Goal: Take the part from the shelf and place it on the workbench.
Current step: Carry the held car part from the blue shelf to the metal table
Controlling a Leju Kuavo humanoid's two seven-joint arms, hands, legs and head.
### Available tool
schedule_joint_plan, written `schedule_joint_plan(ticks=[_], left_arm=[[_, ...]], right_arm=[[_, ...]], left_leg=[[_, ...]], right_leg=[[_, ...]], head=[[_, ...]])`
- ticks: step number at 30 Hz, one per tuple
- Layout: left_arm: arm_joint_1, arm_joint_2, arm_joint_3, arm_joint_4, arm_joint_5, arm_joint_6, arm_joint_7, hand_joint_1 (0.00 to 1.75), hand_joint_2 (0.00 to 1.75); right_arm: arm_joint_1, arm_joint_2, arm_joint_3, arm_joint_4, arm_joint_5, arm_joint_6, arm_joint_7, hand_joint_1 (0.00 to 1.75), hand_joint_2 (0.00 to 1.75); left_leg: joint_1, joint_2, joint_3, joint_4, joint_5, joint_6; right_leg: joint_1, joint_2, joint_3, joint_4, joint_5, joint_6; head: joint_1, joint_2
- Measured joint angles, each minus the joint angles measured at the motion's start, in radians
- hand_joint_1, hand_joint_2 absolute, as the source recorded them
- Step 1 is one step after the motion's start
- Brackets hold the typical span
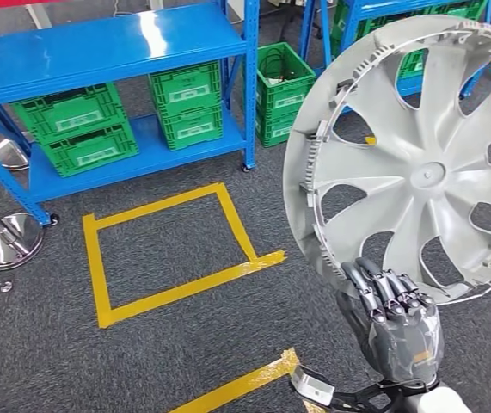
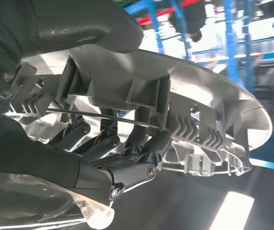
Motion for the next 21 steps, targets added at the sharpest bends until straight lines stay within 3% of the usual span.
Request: schedule_joint_plan(ticks=[1,3,4,6,8,9,11,13,14,15,16,18,20,21], left_arm=[[0.0,0.001,0.0,0.0,-0.001,0.0,0.002,0.0,1.75],[-0.001,0.003,0.0,0.0,-0.004,0.0,0.004,0.0,1.75],[0.0,0.005,0.0,0.0,-0.006,0.0,0.005,0.0,1.75],[-0.001,0.008,0.0,0.0,-0.008,0.0,0.006,0.0,1.75],[-0.002,0.008,0.0,0.0,-0.009,0.0,0.007,0.0,1.75],[-0.002,0.008,0.0,0.0,-0.009,0.0,0.007,0.0,1.75],[-0.006,0.007,0.0,0.0,-0.009,-0.001,0.007,0.0,1.75],[-0.012,0.008,0.0,0.0,-0.009,-0.001,0.008,0.0,1.75],[-0.014,0.008,0.0,0.0,-0.01,-0.002,0.009,0.0,1.75],[-0.014,0.007,0.0,0.0,-0.011,-0.003,0.012,0.0,1.75],[-0.012,0.007,0.0,0.0,-0.013,-0.004,0.015,0.0,1.75],[-0.007,0.005,0.0,0.0,-0.016,-0.008,0.018,0.0,1.75],[-0.005,0.003,0.0,0.0,-0.018,-0.01,0.018,0.0,1.75],[-0.005,0.002,0.0,0.0,-0.019,-0.011,0.018,0.0,1.75]], right_arm=[[0.002,0.0,-0.001,0.0,0.0,0.0,-0.002,1.75,1.75],[0.005,0.002,-0.004,-0.002,0.0,0.0,-0.008,1.75,1.75],[0.006,0.003,-0.006,-0.003,0.0,0.0,-0.012,1.75,1.75],[0.01,0.007,-0.01,-0.006,0.0,0.0,-0.019,1.75,1.75],[0.013,0.012,-0.014,-0.006,0.0,0.0,-0.025,1.75,1.75],[0.013,0.014,-0.016,-0.007,0.0,0.0,-0.027,1.75,1.75],[0.013,0.019,-0.018,-0.007,0.0,0.0,-0.034,1.75,1.75],[0.015,0.025,-0.024,-0.007,0.0,0.0,-0.051,1.75,1.75],[0.018,0.029,-0.029,-0.007,0.0,0.0,-0.061,1.75,1.75],[0.02,0.032,-0.034,-0.007,0.0,0.0,-0.073,1.75,1.75],[0.023,0.036,-0.04,-0.007,0.0,0.0,-0.085,1.75,1.75],[0.026,0.044,-0.051,-0.007,0.0,0.0,-0.103,1.75,1.75],[0.028,0.05,-0.063,-0.009,0.0,0.0,-0.116,1.75,1.75],[0.03,0.053,-0.069,-0.01,0.0,0.0,-0.122,1.75,1.75]], left_leg=[[-0.001,0.009,0.001,0.003,-0.003,-0.004],[-0.006,0.024,-0.001,0.011,-0.009,-0.015],[-0.009,0.031,-0.001,0.014,-0.01,-0.019],[-0.011,0.043,-0.001,0.017,-0.011,-0.027],[-0.008,0.021,-0.008,0.039,-0.034,-0.038],[-0.006,0.0,-0.023,0.076,-0.062,-0.044],[-0.003,-0.033,-0.071,0.202,-0.136,-0.051],[-0.002,-0.038,-0.102,0.301,-0.172,-0.051],[-0.002,-0.038,-0.095,0.3,-0.161,-0.05],[-0.001,-0.042,-0.072,0.261,-0.132,-0.048],[0.001,-0.056,-0.039,0.195,-0.093,-0.045],[0.006,-0.111,0.015,0.071,-0.042,-0.039],[0.008,-0.14,0.028,0.025,-0.04,-0.035],[0.007,-0.131,0.028,0.018,-0.041,-0.032]], right_leg=[[0.0,-0.019,0.039,-0.072,0.025,0.0],[0.003,-0.046,0.096,-0.177,0.053,-0.01],[0.005,-0.05,0.103,-0.191,0.051,-0.018],[0.006,-0.031,0.1,-0.191,0.057,-0.032],[0.002,-0.014,0.095,-0.192,0.063,-0.045],[0.0,-0.006,0.093,-0.194,0.066,-0.052],[-0.001,0.011,0.086,-0.194,0.071,-0.06],[0.0,0.033,0.082,-0.193,0.075,-0.062],[0.0,0.045,0.081,-0.193,0.077,-0.061],[0.0,0.059,0.081,-0.193,0.079,-0.059],[0.0,0.073,0.08,-0.193,0.081,-0.056],[0.001,0.099,0.073,-0.191,0.088,-0.047],[0.0,0.12,0.058,-0.188,0.097,-0.033],[-0.002,0.13,0.051,-0.189,0.103,-0.025]], head=[[0.0,0.0],[0.0,0.0],[0.0,0.0],[-0.001,0.0],[-0.004,0.0],[-0.007,0.0],[-0.012,0.0],[-0.012,0.0],[-0.012,0.0],[-0.012,0.0],[-0.013,0.0],[-0.012,0.0],[-0.012,0.0],[-0.012,0.0]])
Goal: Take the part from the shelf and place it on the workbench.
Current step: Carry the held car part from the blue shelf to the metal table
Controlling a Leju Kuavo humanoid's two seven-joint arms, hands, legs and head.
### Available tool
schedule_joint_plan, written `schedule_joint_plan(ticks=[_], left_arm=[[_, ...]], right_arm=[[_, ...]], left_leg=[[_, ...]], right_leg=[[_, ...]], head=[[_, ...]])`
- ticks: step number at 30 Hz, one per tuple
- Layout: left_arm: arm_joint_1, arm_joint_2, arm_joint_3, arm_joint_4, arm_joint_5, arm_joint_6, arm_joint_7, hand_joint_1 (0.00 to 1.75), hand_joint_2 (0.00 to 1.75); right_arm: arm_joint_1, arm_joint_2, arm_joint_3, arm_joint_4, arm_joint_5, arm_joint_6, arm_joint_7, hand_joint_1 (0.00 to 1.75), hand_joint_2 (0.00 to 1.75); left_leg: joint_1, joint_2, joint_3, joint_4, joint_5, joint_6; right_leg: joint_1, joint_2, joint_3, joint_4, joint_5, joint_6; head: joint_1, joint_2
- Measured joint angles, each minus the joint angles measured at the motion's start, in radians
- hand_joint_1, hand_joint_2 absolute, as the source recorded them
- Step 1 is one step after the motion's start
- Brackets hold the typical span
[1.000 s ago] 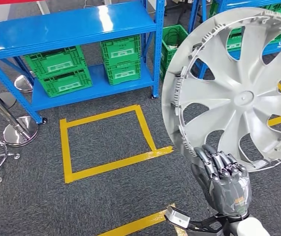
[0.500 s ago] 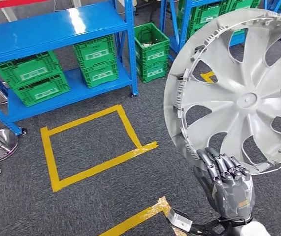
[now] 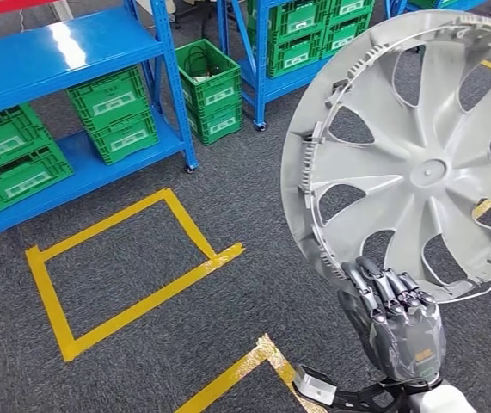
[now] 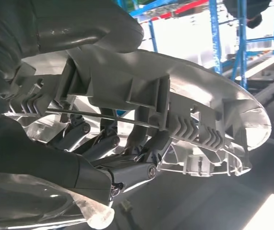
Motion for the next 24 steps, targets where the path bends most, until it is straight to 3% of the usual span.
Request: schedule_joint_plan(ticks=[1,3,5,7,8,9,12,14,16,18,20,22,23,24], left_arm=[[-0.001,-0.001,0.0,0.0,0.0,0.0,0.0,0.0,1.75],[-0.001,-0.003,0.0,0.0,-0.001,-0.001,0.0,0.0,1.75],[0.002,-0.002,0.001,0.0,-0.001,-0.001,0.001,0.0,1.75],[0.005,-0.002,0.003,0.0,-0.001,-0.001,0.003,0.0,1.75],[0.005,-0.001,0.004,0.0,-0.001,-0.001,0.004,0.0,1.75],[0.005,-0.001,0.005,0.0,-0.001,-0.001,0.005,0.0,1.75],[0.005,0.0,0.008,0.0,-0.001,-0.001,0.005,0.0,1.75],[0.006,0.002,0.011,0.0,-0.001,-0.001,0.005,0.0,1.75],[0.007,0.004,0.014,0.0,-0.001,-0.002,0.005,0.0,1.75],[0.007,0.005,0.016,0.0,-0.001,-0.003,0.005,0.0,1.75],[0.004,0.004,0.018,0.0,0.0,-0.004,0.005,0.0,1.75],[-0.002,0.004,0.021,0.0,0.001,-0.006,0.004,0.0,1.75],[-0.005,0.004,0.023,0.0,0.001,-0.006,0.004,0.0,1.75],[-0.006,0.004,0.024,0.0,0.001,-0.007,0.005,0.0,1.75]], right_arm=[[0.004,0.003,-0.007,-0.001,0.0,0.0,-0.006,1.75,1.75],[0.01,0.007,-0.02,-0.002,0.0,0.0,-0.019,1.75,1.75],[0.013,0.008,-0.031,-0.002,0.0,0.0,-0.03,1.75,1.75],[0.017,0.008,-0.043,-0.001,0.0,0.001,-0.037,1.75,1.75],[0.022,0.008,-0.052,0.0,0.0,0.003,-0.038,1.75,1.75],[0.028,0.008,-0.062,0.001,0.0,0.006,-0.037,1.75,1.75],[0.038,0.006,-0.089,0.002,0.0,0.02,-0.036,1.75,1.75],[0.039,0.003,-0.101,0.003,0.0,0.028,-0.033,1.75,1.75],[0.043,-0.002,-0.112,0.003,0.0,0.042,-0.022,1.75,1.75],[0.047,-0.011,-0.119,0.003,0.0,0.061,-0.008,1.75,1.75],[0.048,-0.021,-0.121,0.003,0.0,0.078,0.007,1.75,1.75],[0.049,-0.033,-0.122,0.003,0.0,0.095,0.028,1.75,1.75],[0.049,-0.042,-0.122,0.002,0.0,0.104,0.04,1.75,1.75],[0.049,-0.051,-0.122,0.002,0.0,0.112,0.051,1.75,1.75]], left_leg=[[0.001,0.012,0.0,-0.004,0.002,0.005],[0.003,0.037,-0.001,-0.012,0.011,0.016],[0.0,0.066,-0.004,-0.014,0.014,0.023],[-0.006,0.095,-0.006,-0.014,0.014,0.025],[-0.008,0.109,-0.006,-0.013,0.014,0.025],[-0.009,0.121,-0.005,-0.013,0.013,0.026],[-0.015,0.15,-0.001,-0.011,0.007,0.021],[-0.022,0.165,-0.001,-0.008,0.004,0.015],[-0.024,0.177,-0.001,-0.006,0.001,0.01],[-0.021,0.154,-0.01,0.02,-0.024,0.0],[-0.016,0.111,-0.052,0.123,-0.085,-0.01],[-0.014,0.095,-0.106,0.254,-0.138,-0.013],[-0.014,0.094,-0.117,0.284,-0.138,-0.012],[-0.014,0.093,-0.111,0.275,-0.118,-0.011]], right_leg=[[-0.002,0.001,-0.008,0.001,0.002,0.006],[0.001,-0.041,-0.033,0.038,-0.023,0.014],[0.005,-0.1,-0.084,0.152,-0.088,0.019],[0.004,-0.117,-0.13,0.271,-0.135,0.023],[0.004,-0.12,-0.13,0.286,-0.135,0.023],[0.005,-0.123,-0.108,0.26,-0.118,0.022],[0.012,-0.17,0.015,0.057,-0.053,0.009],[0.019,-0.189,0.047,0.0,-0.05,-0.006],[0.018,-0.17,0.045,-0.001,-0.046,-0.018],[0.013,-0.153,0.043,-0.004,-0.042,-0.028],[0.01,-0.136,0.04,-0.006,-0.039,-0.035],[0.011,-0.115,0.039,-0.005,-0.038,-0.038],[0.011,-0.103,0.04,-0.005,-0.038,-0.038],[0.011,-0.09,0.042,-0.004,-0.038,-0.038]], head=[[0.0,0.0],[0.006,0.0],[0.014,0.0],[0.017,0.0],[0.017,0.0],[0.018,0.0],[0.018,0.0],[0.017,0.0],[0.017,0.0],[0.014,0.0],[0.009,0.0],[0.006,0.0],[0.006,0.0],[0.006,0.0]])
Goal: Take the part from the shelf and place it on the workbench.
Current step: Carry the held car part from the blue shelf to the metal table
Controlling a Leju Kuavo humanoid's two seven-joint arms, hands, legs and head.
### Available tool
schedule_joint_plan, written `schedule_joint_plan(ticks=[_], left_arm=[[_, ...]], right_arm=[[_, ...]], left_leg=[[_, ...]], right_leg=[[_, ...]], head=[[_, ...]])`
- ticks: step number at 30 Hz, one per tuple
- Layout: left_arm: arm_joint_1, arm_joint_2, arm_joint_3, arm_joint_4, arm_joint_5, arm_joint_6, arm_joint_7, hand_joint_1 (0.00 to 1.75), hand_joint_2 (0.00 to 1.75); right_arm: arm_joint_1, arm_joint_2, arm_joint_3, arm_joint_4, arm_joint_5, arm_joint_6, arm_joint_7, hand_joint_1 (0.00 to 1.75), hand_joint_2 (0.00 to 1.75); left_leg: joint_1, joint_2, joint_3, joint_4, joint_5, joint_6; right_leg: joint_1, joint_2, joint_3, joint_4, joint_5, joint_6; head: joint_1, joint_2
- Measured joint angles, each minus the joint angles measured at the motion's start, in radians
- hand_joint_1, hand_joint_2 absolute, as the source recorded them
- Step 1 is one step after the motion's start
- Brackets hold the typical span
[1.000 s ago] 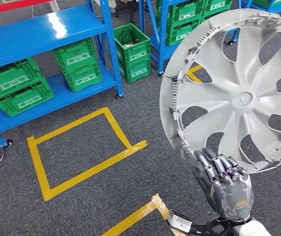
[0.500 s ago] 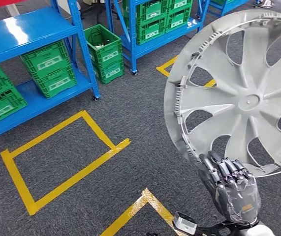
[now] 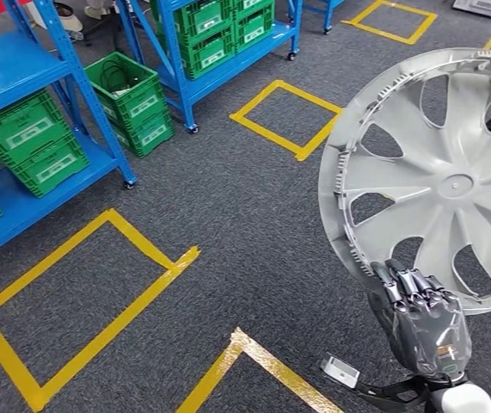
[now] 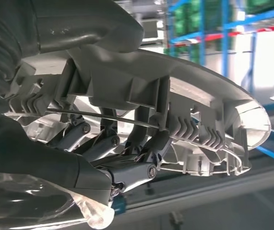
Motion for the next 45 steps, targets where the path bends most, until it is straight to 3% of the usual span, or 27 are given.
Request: schedule_joint_plan(ticks=[1,3,5,6,8,9,10,12,14,15,17,18,20,21,23,25,27,28,30,32,34,36,38,39,41,43,45], left_arm=[[0.0,0.0,0.001,0.0,0.0,-0.001,0.0,0.0,1.75],[0.004,-0.001,0.002,0.0,0.0,-0.005,0.001,0.0,1.75],[0.008,-0.004,0.002,0.0,0.0,-0.008,0.001,0.0,1.75],[0.008,-0.005,0.003,0.0,0.0,-0.009,0.001,0.0,1.75],[0.007,-0.007,0.005,0.0,0.0,-0.009,0.001,0.0,1.75],[0.006,-0.008,0.005,0.0,0.0,-0.009,0.001,0.0,1.75],[0.007,-0.009,0.006,0.0,0.0,-0.009,0.001,0.0,1.75],[0.009,-0.009,0.008,0.0,0.0,-0.009,0.001,0.0,1.75],[0.011,-0.008,0.01,0.0,0.0,-0.009,0.001,0.0,1.75],[0.011,-0.008,0.012,0.0,0.0,-0.009,0.001,0.0,1.75],[0.011,-0.008,0.015,0.0,0.0,-0.009,0.002,0.0,1.75],[0.011,-0.007,0.016,0.0,0.0,-0.009,0.003,0.0,1.75],[0.012,-0.006,0.019,0.0,-0.001,-0.009,0.005,0.0,1.75],[0.013,-0.005,0.02,0.0,-0.001,-0.009,0.006,0.0,1.75],[0.013,-0.004,0.022,0.0,-0.002,-0.009,0.008,0.0,1.75],[0.013,-0.003,0.023,0.0,-0.001,-0.01,0.009,0.0,1.75],[0.01,-0.003,0.023,0.0,-0.001,-0.011,0.009,0.0,1.75],[0.007,-0.003,0.023,0.0,-0.001,-0.011,0.009,0.0,1.75],[0.0,-0.003,0.024,0.0,-0.001,-0.012,0.009,0.0,1.75],[-0.001,-0.004,0.023,0.0,-0.003,-0.013,0.011,0.0,1.75],[0.004,-0.006,0.023,0.0,-0.005,-0.015,0.012,0.0,1.75],[0.007,-0.008,0.023,0.0,-0.007,-0.017,0.013,0.0,1.75],[0.006,-0.01,0.023,0.0,-0.01,-0.018,0.013,0.0,1.75],[0.005,-0.01,0.023,0.0,-0.011,-0.018,0.013,0.0,1.75],[0.006,-0.011,0.023,0.0,-0.012,-0.018,0.013,0.0,1.75],[0.008,-0.01,0.023,0.0,-0.013,-0.017,0.013,0.0,1.75],[0.01,-0.009,0.023,0.0,-0.015,-0.017,0.013,0.0,1.75]], right_arm=[[0.001,-0.008,0.0,-0.001,0.0,0.006,0.007,1.75,1.75],[0.001,-0.022,0.0,-0.005,0.0,0.013,0.015,1.75,1.75],[0.001,-0.033,0.0,-0.01,0.0,0.015,0.018,1.75,1.75],[0.001,-0.038,0.0,-0.013,0.0,0.016,0.019,1.75,1.75],[0.005,-0.048,0.0,-0.018,0.0,0.019,0.022,1.75,1.75],[0.008,-0.053,0.0,-0.02,0.0,0.021,0.022,1.75,1.75],[0.009,-0.058,0.0,-0.021,0.0,0.021,0.021,1.75,1.75],[0.008,-0.066,0.0,-0.022,0.0,0.021,0.019,1.75,1.75],[0.009,-0.068,0.0,-0.022,0.0,0.021,0.017,1.75,1.75],[0.009,-0.069,0.0,-0.022,0.0,0.021,0.014,1.75,1.75],[0.012,-0.069,-0.001,-0.022,0.0,0.02,0.005,1.75,1.75],[0.012,-0.069,-0.001,-0.022,0.0,0.019,-0.001,1.75,1.75],[0.011,-0.069,-0.002,-0.024,0.0,0.018,-0.008,1.75,1.75],[0.011,-0.069,-0.002,-0.024,0.0,0.017,-0.011,1.75,1.75],[0.012,-0.068,-0.003,-0.025,0.0,0.016,-0.015,1.75,1.75],[0.011,-0.068,-0.005,-0.025,0.0,0.014,-0.021,1.75,1.75],[0.01,-0.068,-0.005,-0.025,0.0,0.013,-0.027,1.75,1.75],[0.01,-0.067,-0.006,-0.025,0.0,0.012,-0.03,1.75,1.75],[0.011,-0.066,-0.006,-0.025,0.001,0.01,-0.034,1.75,1.75],[0.011,-0.063,-0.006,-0.025,0.001,0.01,-0.038,1.75,1.75],[0.011,-0.061,-0.006,-0.025,0.0,0.009,-0.041,1.75,1.75],[0.011,-0.059,-0.008,-0.025,0.0,0.007,-0.044,1.75,1.75],[0.013,-0.057,-0.013,-0.025,0.0,0.005,-0.046,1.75,1.75],[0.015,-0.055,-0.014,-0.025,0.0,0.005,-0.047,1.75,1.75],[0.015,-0.054,-0.016,-0.025,0.0,0.005,-0.05,1.75,1.75],[0.014,-0.051,-0.017,-0.025,0.0,0.003,-0.05,1.75,1.75],[0.014,-0.048,-0.018,-0.025,0.0,0.001,-0.048,1.75,1.75]], left_leg=[[0.001,-0.005,0.02,-0.045,0.037,0.002],[0.008,-0.053,0.069,-0.171,0.109,0.007],[0.012,-0.097,0.092,-0.247,0.128,0.011],[0.011,-0.101,0.092,-0.256,0.124,0.013],[0.012,-0.079,0.095,-0.271,0.123,0.021],[0.013,-0.068,0.095,-0.275,0.127,0.027],[0.014,-0.055,0.096,-0.279,0.13,0.032],[0.011,-0.029,0.096,-0.281,0.131,0.038],[0.007,-0.002,0.095,-0.28,0.131,0.04],[0.006,0.011,0.096,-0.28,0.13,0.04],[0.005,0.032,0.099,-0.28,0.127,0.038],[0.003,0.041,0.101,-0.28,0.125,0.035],[-0.004,0.056,0.102,-0.276,0.12,0.028],[-0.008,0.063,0.103,-0.275,0.118,0.024],[-0.009,0.072,0.105,-0.274,0.114,0.017],[-0.006,0.045,0.094,-0.24,0.085,0.007],[-0.002,0.008,0.048,-0.13,0.023,-0.001],[-0.002,0.001,0.019,-0.061,-0.007,-0.002],[-0.002,-0.002,-0.011,0.014,-0.018,-0.001],[-0.002,-0.013,0.022,-0.059,0.047,0.004],[0.002,-0.053,0.076,-0.185,0.112,0.011],[0.004,-0.081,0.1,-0.251,0.12,0.016],[0.005,-0.068,0.103,-0.269,0.115,0.023],[0.007,-0.058,0.103,-0.272,0.119,0.028],[0.009,-0.036,0.103,-0.28,0.125,0.038],[0.006,-0.014,0.101,-0.28,0.126,0.042],[0.005,0.01,0.1,-0.28,0.125,0.042]], right_leg=[[0.0,0.014,0.002,0.001,0.0,0.001],[0.0,0.041,0.0,0.003,0.002,0.005],[-0.002,0.066,-0.016,0.007,0.01,0.017],[-0.004,0.078,-0.025,0.008,0.015,0.025],[-0.007,0.085,-0.039,0.009,0.02,0.039],[-0.006,0.067,-0.049,0.022,0.011,0.043],[-0.005,0.041,-0.066,0.056,-0.01,0.047],[-0.004,-0.011,-0.121,0.177,-0.072,0.054],[-0.006,-0.025,-0.165,0.281,-0.107,0.059],[-0.006,-0.028,-0.164,0.287,-0.1,0.06],[-0.007,-0.044,-0.103,0.184,-0.045,0.059],[-0.003,-0.068,-0.063,0.113,-0.025,0.057],[0.002,-0.1,-0.01,0.022,-0.008,0.044],[0.005,-0.104,-0.005,0.012,-0.013,0.037],[0.003,-0.084,-0.007,0.01,-0.009,0.023],[0.0,-0.067,-0.007,0.007,-0.005,0.01],[-0.001,-0.048,-0.008,0.006,-0.003,0.001],[-0.001,-0.038,-0.008,0.006,-0.002,-0.001],[0.001,-0.014,-0.008,0.006,-0.002,-0.002],[0.001,0.014,-0.004,0.007,-0.001,-0.002],[0.002,0.041,-0.004,0.009,0.0,0.002],[0.001,0.062,-0.014,0.012,0.006,0.012],[-0.001,0.078,-0.027,0.011,0.013,0.025],[0.0,0.07,-0.035,0.015,0.011,0.03],[0.001,0.024,-0.066,0.071,-0.024,0.039],[0.001,-0.019,-0.125,0.198,-0.086,0.047],[-0.001,-0.027,-0.165,0.288,-0.112,0.053]], head=[[0.0,0.0],[-0.001,0.0],[-0.001,0.0],[-0.001,0.0],[-0.001,0.0],[0.002,0.0],[0.005,0.0],[0.012,0.0],[0.014,0.0],[0.014,0.0],[0.014,0.0],[0.015,0.0],[0.015,0.0],[0.014,0.0],[0.013,0.0],[0.009,0.0],[0.005,0.0],[0.004,0.0],[0.004,0.0],[0.004,0.0],[0.004,0.0],[0.003,0.0],[0.003,0.0],[0.004,0.0],[0.01,0.0],[0.015,0.0],[0.015,0.0]])
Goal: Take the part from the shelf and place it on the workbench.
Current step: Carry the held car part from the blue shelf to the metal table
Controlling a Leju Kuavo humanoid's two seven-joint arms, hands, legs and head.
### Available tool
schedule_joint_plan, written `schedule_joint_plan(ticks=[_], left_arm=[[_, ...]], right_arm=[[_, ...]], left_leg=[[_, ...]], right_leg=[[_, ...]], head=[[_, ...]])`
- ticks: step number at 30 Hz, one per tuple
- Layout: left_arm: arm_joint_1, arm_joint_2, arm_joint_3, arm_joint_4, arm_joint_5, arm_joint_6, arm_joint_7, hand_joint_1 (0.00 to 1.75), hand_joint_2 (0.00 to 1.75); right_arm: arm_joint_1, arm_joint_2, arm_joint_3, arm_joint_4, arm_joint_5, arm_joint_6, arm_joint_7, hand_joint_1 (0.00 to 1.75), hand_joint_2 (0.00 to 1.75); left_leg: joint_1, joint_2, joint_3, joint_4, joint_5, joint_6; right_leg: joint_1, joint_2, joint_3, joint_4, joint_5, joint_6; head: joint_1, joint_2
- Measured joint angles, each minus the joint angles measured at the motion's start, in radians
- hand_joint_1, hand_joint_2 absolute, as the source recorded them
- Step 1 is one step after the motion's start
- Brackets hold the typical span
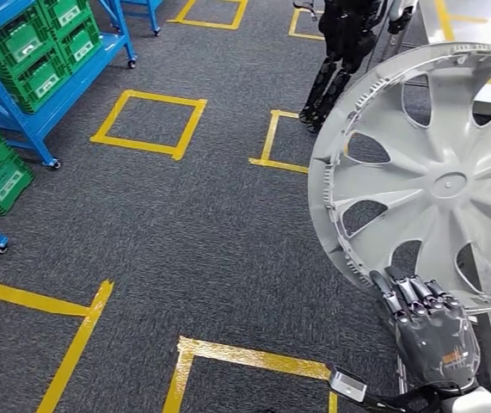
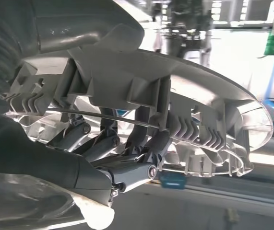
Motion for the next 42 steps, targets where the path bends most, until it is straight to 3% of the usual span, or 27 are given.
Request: schedule_joint_plan(ticks=[1,2,4,5,7,9,10,12,14,15,16,18,20,22,24,26,28,30,31,32,33,35,37,40,42], left_arm=[[0.0,0.001,0.0,0.0,-0.002,0.0,0.0,0.0,1.75],[0.0,0.001,0.0,0.0,-0.003,0.0,0.001,0.0,1.75],[0.0,0.002,0.0,0.0,-0.006,0.001,0.001,0.0,1.75],[0.001,0.003,0.0,0.0,-0.006,0.001,0.001,0.0,1.75],[0.002,0.004,0.0,0.0,-0.008,0.001,0.001,0.0,1.75],[0.001,0.006,0.0,0.0,-0.009,0.001,0.001,0.0,1.75],[0.001,0.006,0.0,0.0,-0.009,0.001,0.001,0.0,1.75],[0.0,0.005,0.0,0.0,-0.01,0.001,0.0,0.0,1.75],[-0.006,0.004,0.0,0.0,-0.01,0.001,0.0,0.0,1.75],[-0.01,0.004,0.0,0.0,-0.01,0.001,0.0,0.0,1.75],[-0.013,0.004,0.0,0.0,-0.01,0.001,0.0,0.0,1.75],[-0.013,0.003,0.0,0.0,-0.012,0.0,0.001,0.0,1.75],[-0.009,0.002,0.0,0.0,-0.014,0.0,0.002,0.0,1.75],[-0.007,0.0,0.0,0.0,-0.015,-0.001,0.003,0.0,1.75],[-0.008,-0.001,0.0,0.0,-0.016,-0.001,0.003,0.0,1.75],[-0.007,-0.002,0.0,0.0,-0.015,-0.001,0.003,0.0,1.75],[-0.005,-0.001,0.0,0.0,-0.014,-0.002,0.004,0.0,1.75],[-0.002,0.002,0.001,0.0,-0.01,-0.005,0.004,0.0,1.75],[-0.002,0.004,0.002,0.0,-0.008,-0.007,0.005,0.0,1.75],[-0.001,0.006,0.002,0.0,-0.006,-0.01,0.005,0.0,1.75],[-0.001,0.008,0.003,0.0,-0.005,-0.013,0.005,0.0,1.75],[-0.001,0.013,0.005,0.0,-0.003,-0.021,0.005,0.0,1.75],[-0.001,0.018,0.006,0.0,-0.001,-0.028,0.005,0.0,1.75],[-0.001,0.023,0.008,0.0,0.003,-0.035,0.005,0.0,1.75],[-0.001,0.025,0.01,0.0,0.003,-0.039,0.003,0.0,1.75]], right_arm=[[0.0,0.002,-0.001,0.0,0.0,0.0,0.001,1.75,1.75],[0.001,0.003,-0.001,0.0,0.0,0.0,0.002,1.75,1.75],[-0.001,0.004,-0.002,0.0,0.0,0.0,0.003,1.75,1.75],[-0.002,0.005,-0.003,0.0,0.0,-0.001,0.004,1.75,1.75],[-0.003,0.008,-0.005,0.0,0.0,-0.001,0.006,1.75,1.75],[-0.002,0.011,-0.006,0.0,0.0,-0.001,0.01,1.75,1.75],[-0.003,0.012,-0.006,0.0,0.0,-0.001,0.012,1.75,1.75],[-0.007,0.017,-0.006,0.0,0.0,-0.001,0.016,1.75,1.75],[-0.009,0.022,-0.006,0.0,0.0,-0.001,0.019,1.75,1.75],[-0.009,0.023,-0.006,0.0,0.0,-0.001,0.021,1.75,1.75],[-0.008,0.024,-0.006,0.0,0.0,-0.001,0.021,1.75,1.75],[-0.005,0.025,-0.006,0.0,0.0,-0.001,0.022,1.75,1.75],[-0.003,0.026,-0.006,0.0,0.0,-0.001,0.022,1.75,1.75],[-0.002,0.027,-0.007,0.0,0.0,-0.002,0.022,1.75,1.75],[0.002,0.027,-0.008,0.0,0.0,-0.003,0.023,1.75,1.75],[0.004,0.027,-0.008,0.0,0.0,-0.003,0.022,1.75,1.75],[-0.003,0.028,-0.007,0.0,0.0,-0.001,0.017,1.75,1.75],[-0.018,0.029,-0.005,0.004,0.0,0.006,0.016,1.75,1.75],[-0.028,0.03,-0.005,0.006,0.0,0.013,0.018,1.75,1.75],[-0.039,0.03,-0.004,0.009,0.0,0.022,0.023,1.75,1.75],[-0.053,0.03,-0.001,0.013,0.0,0.032,0.031,1.75,1.75],[-0.089,0.03,0.01,0.023,0.0,0.05,0.046,1.75,1.75],[-0.126,0.03,0.025,0.034,0.0,0.062,0.063,1.75,1.75],[-0.162,0.027,0.05,0.048,0.001,0.077,0.107,1.75,1.75],[-0.184,0.019,0.073,0.057,0.0,0.085,0.146,1.75,1.75]], left_leg=[[0.0,0.011,0.001,0.0,-0.001,0.0],[0.0,0.022,0.002,0.0,-0.003,-0.001],[-0.003,0.039,0.007,0.001,-0.008,-0.007],[-0.007,0.046,0.008,0.002,-0.011,-0.012],[-0.014,0.061,0.01,0.002,-0.014,-0.018],[-0.014,0.066,0.013,0.004,-0.021,-0.026],[-0.013,0.053,0.009,0.016,-0.033,-0.031],[-0.009,0.01,-0.026,0.098,-0.083,-0.041],[-0.009,-0.011,-0.084,0.229,-0.14,-0.044],[-0.009,-0.013,-0.103,0.273,-0.148,-0.043],[-0.009,-0.015,-0.107,0.282,-0.137,-0.042],[-0.009,-0.027,-0.073,0.198,-0.066,-0.035],[-0.004,-0.07,-0.029,0.085,-0.008,-0.029],[-0.002,-0.097,-0.011,0.031,-0.004,-0.024],[-0.001,-0.082,-0.008,0.012,-0.006,-0.015],[0.001,-0.06,-0.007,0.002,0.0,-0.006],[0.0,-0.035,-0.006,-0.001,0.002,-0.001],[-0.002,-0.009,-0.006,-0.001,0.001,0.0],[-0.002,0.003,-0.005,-0.001,0.0,0.0],[-0.002,0.015,-0.005,-0.001,-0.001,0.0],[-0.002,0.025,-0.003,-0.001,-0.002,-0.001],[-0.006,0.044,0.001,0.0,-0.007,-0.007],[-0.013,0.061,0.002,0.002,-0.012,-0.014],[-0.015,0.076,0.004,0.008,-0.021,-0.024],[-0.011,0.043,-0.019,0.065,-0.057,-0.033]], right_leg=[[0.0,-0.003,0.007,-0.009,0.014,0.001],[0.0,-0.009,0.036,-0.059,0.043,0.001],[0.004,-0.045,0.115,-0.199,0.093,-0.003],[0.007,-0.061,0.142,-0.247,0.103,-0.009],[0.013,-0.07,0.158,-0.276,0.101,-0.023],[0.01,-0.05,0.155,-0.279,0.103,-0.036],[0.008,-0.04,0.155,-0.28,0.105,-0.041],[0.005,-0.022,0.156,-0.282,0.107,-0.051],[0.007,-0.002,0.156,-0.282,0.107,-0.057],[0.008,0.01,0.157,-0.282,0.107,-0.058],[0.008,0.023,0.158,-0.282,0.107,-0.058],[0.009,0.051,0.162,-0.281,0.107,-0.058],[0.009,0.077,0.16,-0.278,0.108,-0.055],[0.007,0.1,0.146,-0.275,0.114,-0.044],[0.003,0.116,0.133,-0.276,0.121,-0.031],[0.005,0.085,0.113,-0.249,0.103,-0.022],[0.006,0.029,0.061,-0.144,0.047,-0.014],[0.004,0.005,0.005,-0.022,0.002,-0.007],[0.003,0.001,-0.005,-0.001,0.004,-0.005],[0.002,-0.003,0.006,-0.02,0.023,-0.004],[0.002,-0.011,0.035,-0.075,0.055,-0.004],[0.007,-0.052,0.11,-0.212,0.101,-0.01],[0.014,-0.079,0.145,-0.275,0.108,-0.023],[0.015,-0.054,0.146,-0.28,0.109,-0.043],[0.011,-0.034,0.147,-0.282,0.111,-0.054]], head=[[0.0,0.0],[0.0,0.0],[0.001,0.0],[0.001,0.0],[-0.001,0.0],[-0.003,0.0],[-0.004,0.0],[-0.008,0.0],[-0.01,0.0],[-0.01,0.0],[-0.011,0.0],[-0.011,0.0],[-0.011,0.0],[-0.012,0.0],[-0.013,0.0],[-0.01,0.0],[-0.006,0.0],[-0.004,0.0],[-0.004,0.0],[-0.004,0.0],[-0.004,0.0],[-0.003,0.0],[-0.005,0.0],[-0.008,0.0],[-0.012,0.0]])
